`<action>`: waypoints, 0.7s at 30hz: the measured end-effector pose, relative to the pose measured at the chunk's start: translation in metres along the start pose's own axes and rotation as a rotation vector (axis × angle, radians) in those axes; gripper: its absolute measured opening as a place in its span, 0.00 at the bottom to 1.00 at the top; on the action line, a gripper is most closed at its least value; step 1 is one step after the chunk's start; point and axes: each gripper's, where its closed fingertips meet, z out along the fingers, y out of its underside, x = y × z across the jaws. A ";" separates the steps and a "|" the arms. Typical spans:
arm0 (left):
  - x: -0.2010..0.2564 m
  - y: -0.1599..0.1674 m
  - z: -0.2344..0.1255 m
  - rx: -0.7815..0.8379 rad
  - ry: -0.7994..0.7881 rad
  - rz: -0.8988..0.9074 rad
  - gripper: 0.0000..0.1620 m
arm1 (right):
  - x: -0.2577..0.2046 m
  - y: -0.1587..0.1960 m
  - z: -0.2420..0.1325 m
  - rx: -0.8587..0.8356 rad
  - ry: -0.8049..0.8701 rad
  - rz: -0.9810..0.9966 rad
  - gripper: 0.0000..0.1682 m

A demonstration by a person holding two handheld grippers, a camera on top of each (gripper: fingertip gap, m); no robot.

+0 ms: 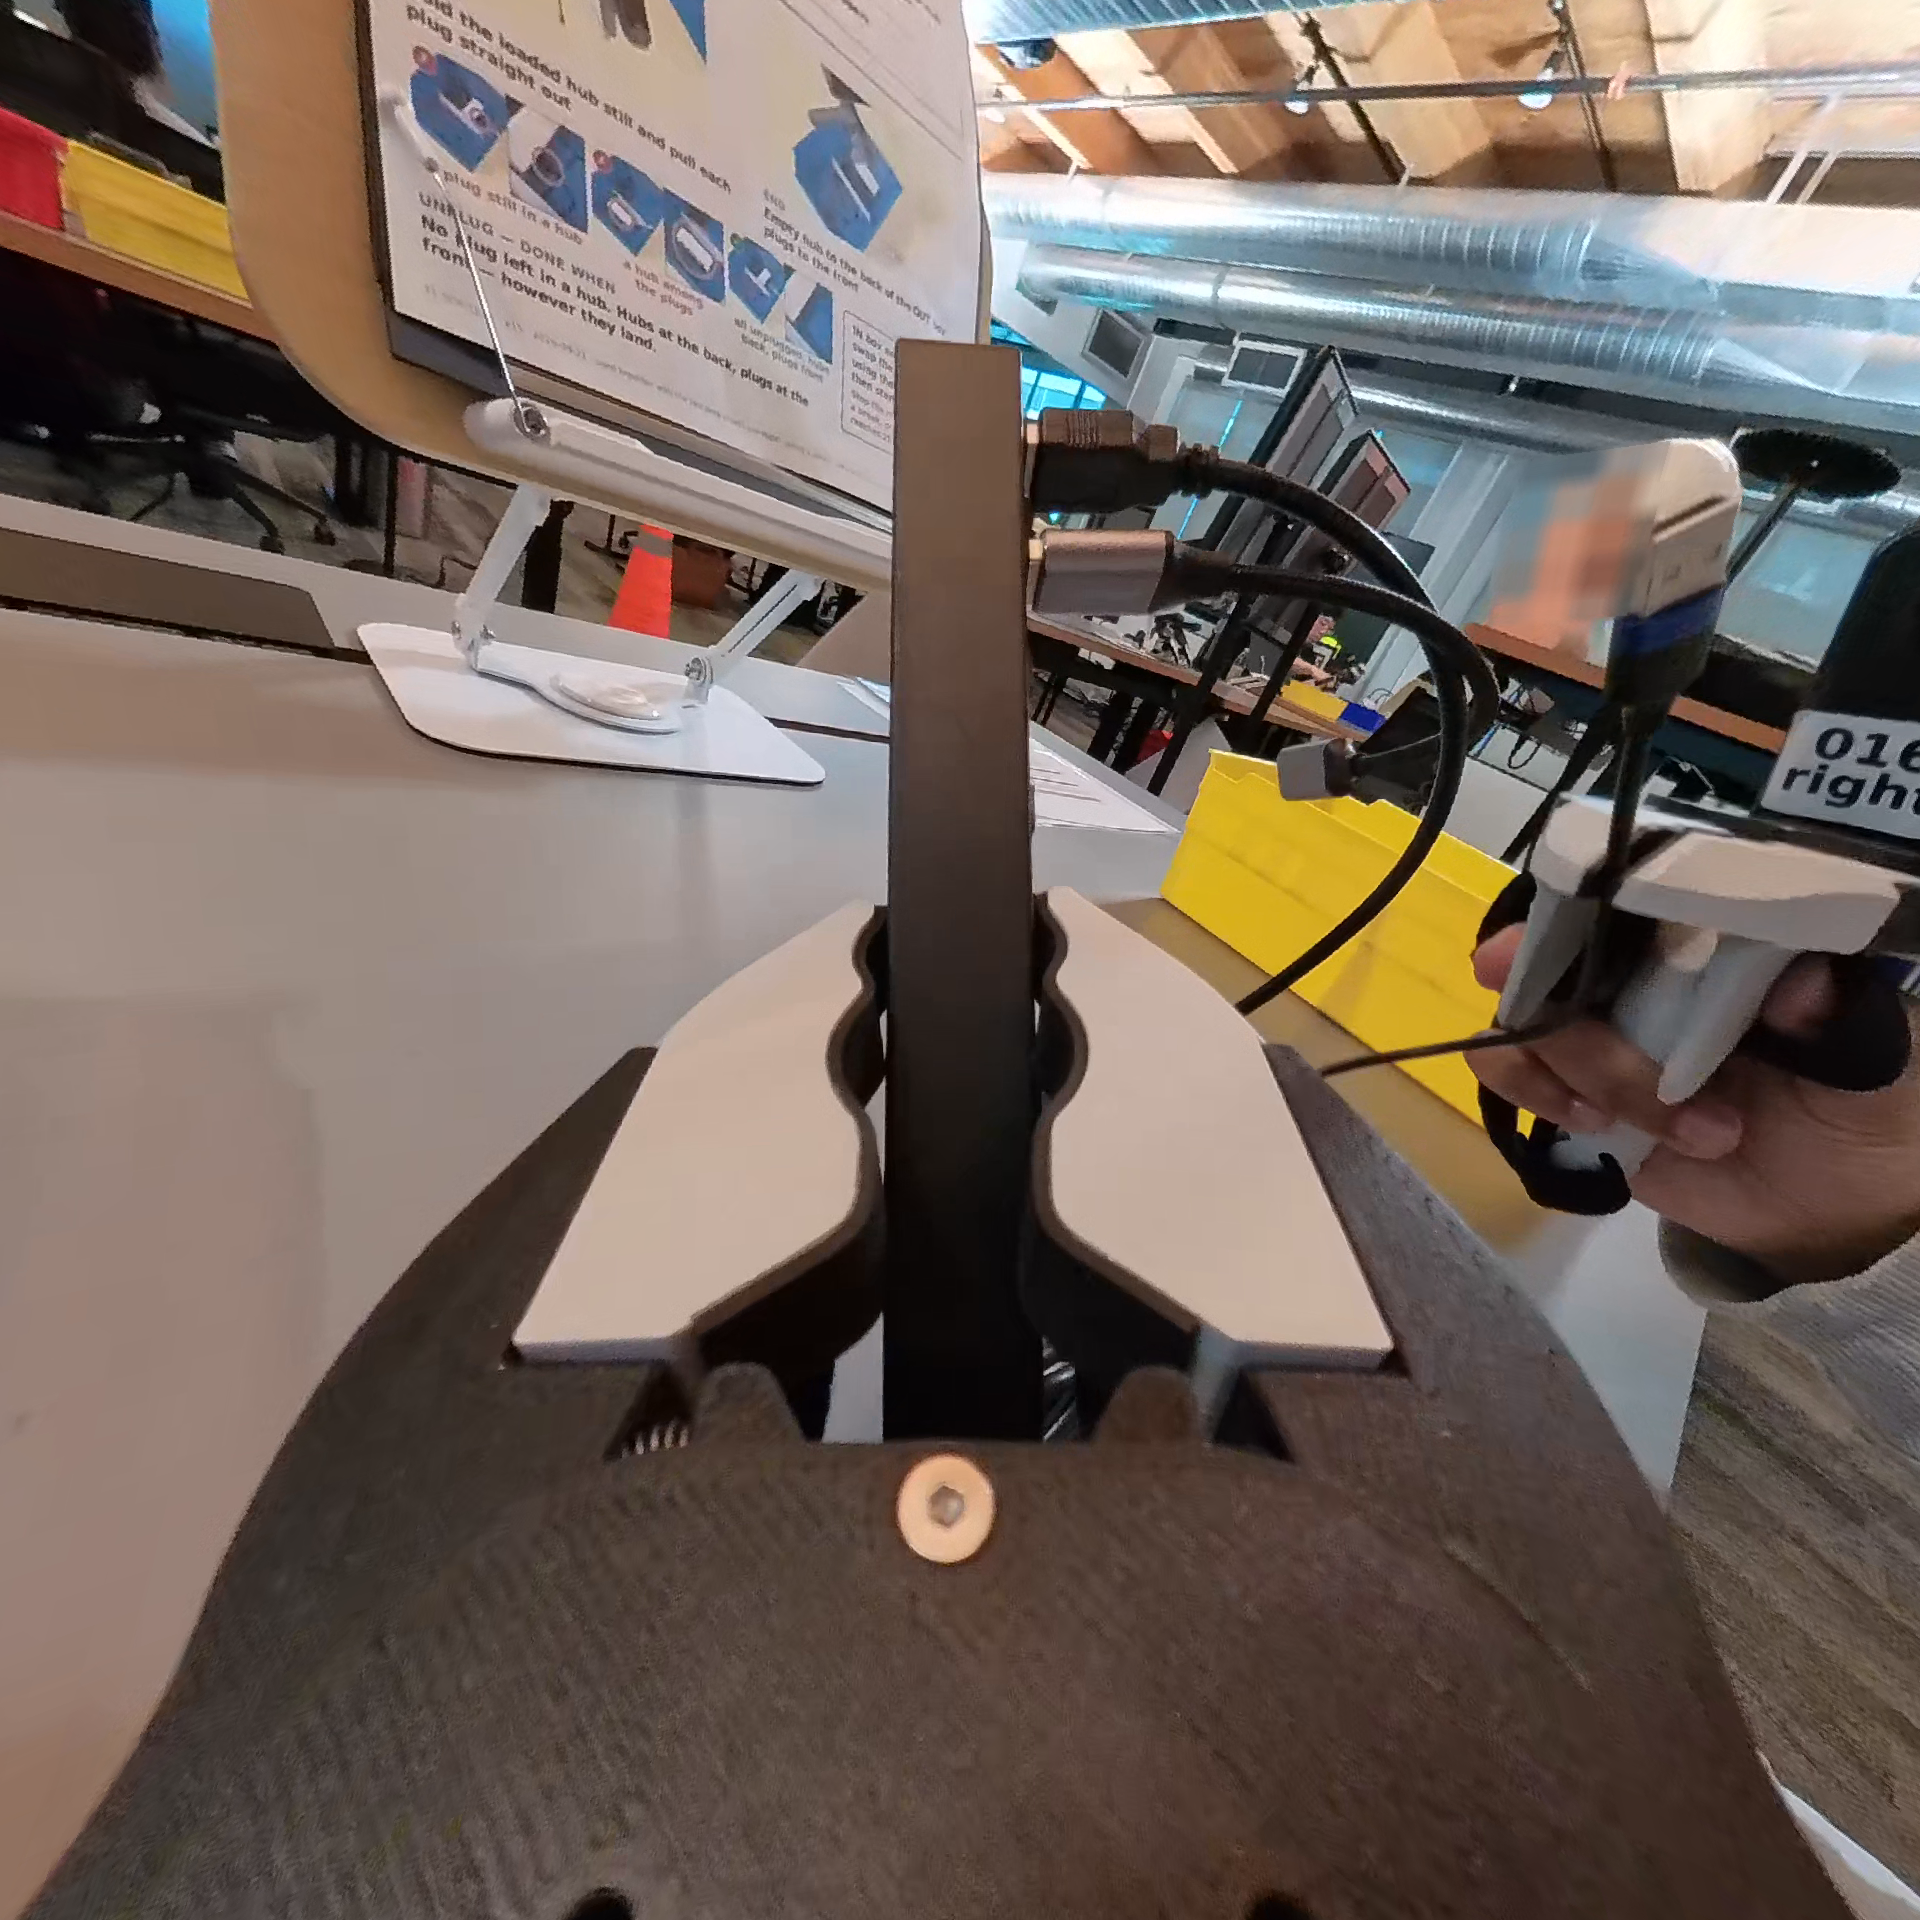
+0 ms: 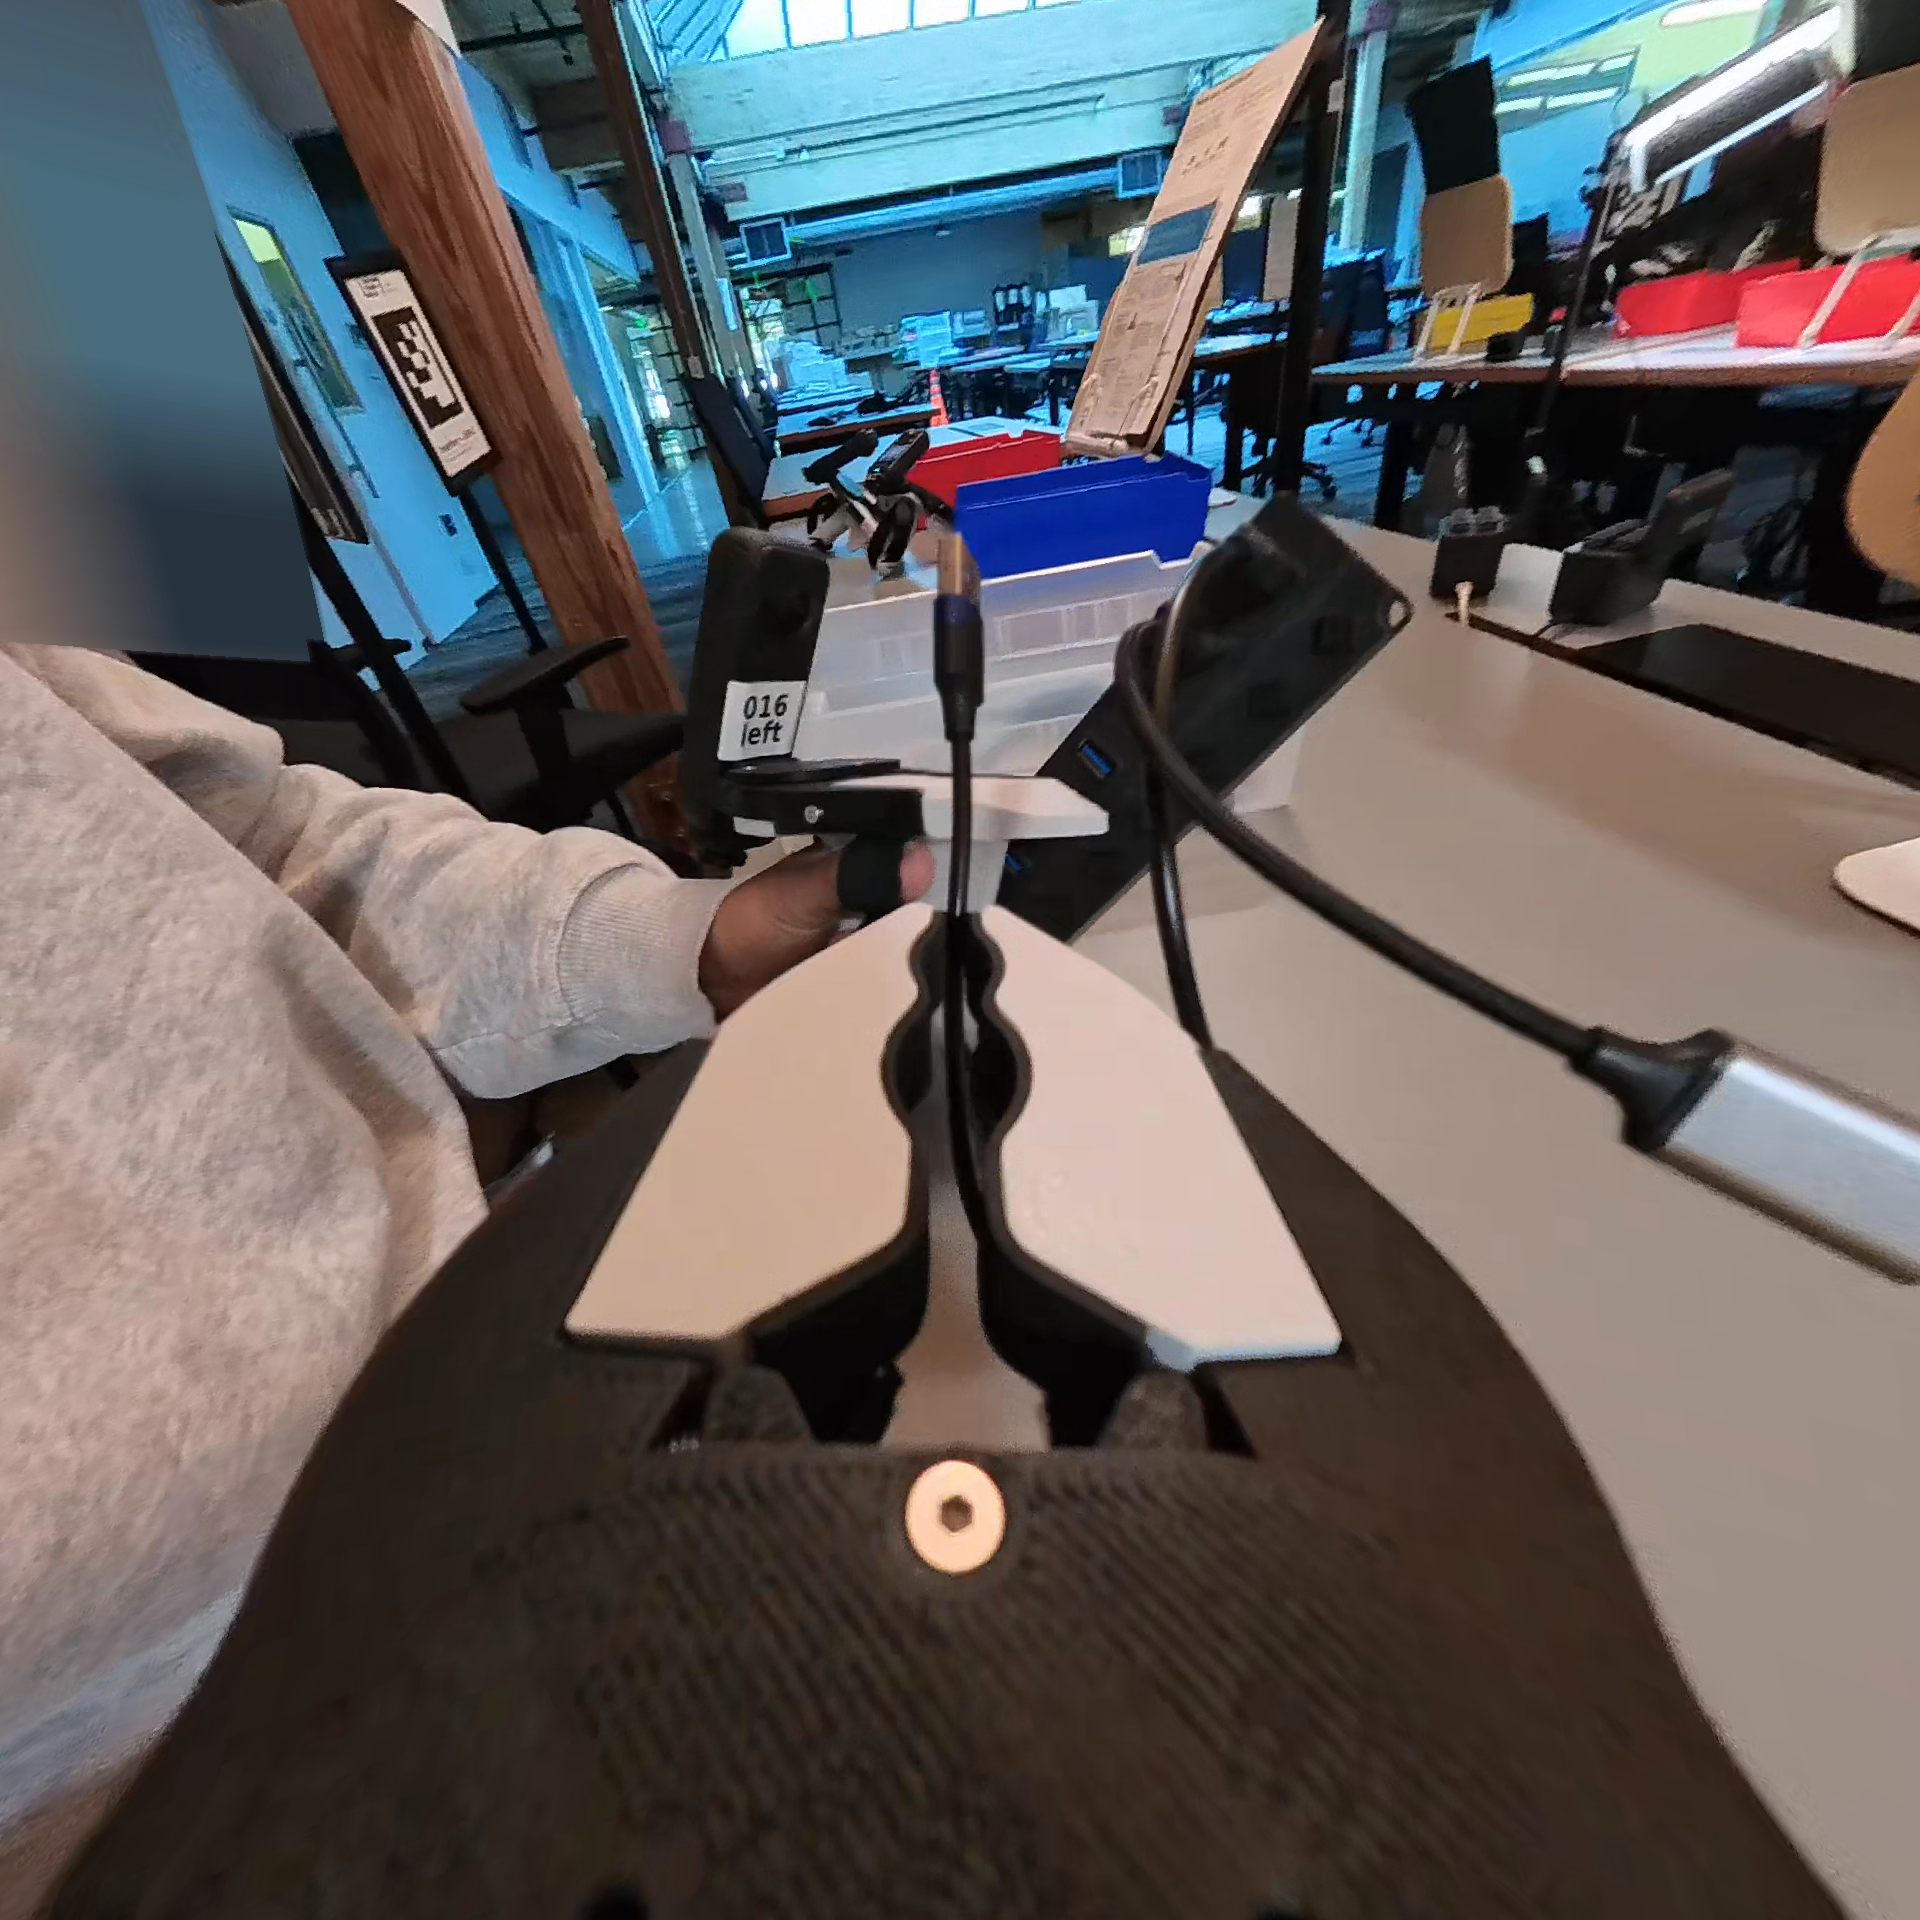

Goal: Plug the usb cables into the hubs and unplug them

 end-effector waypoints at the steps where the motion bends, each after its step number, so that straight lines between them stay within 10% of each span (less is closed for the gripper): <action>1: -0.001 0.000 0.000 -0.001 -0.002 -0.005 0.16 | -0.001 0.003 0.001 -0.013 -0.010 0.015 0.02; 13: -0.017 -0.002 -0.003 0.012 -0.081 -0.071 0.16 | 0.026 0.100 -0.007 -0.292 0.075 0.729 0.02; 21: -0.021 -0.002 -0.003 0.015 -0.097 -0.091 0.16 | 0.029 0.101 -0.022 -0.284 0.064 0.836 0.02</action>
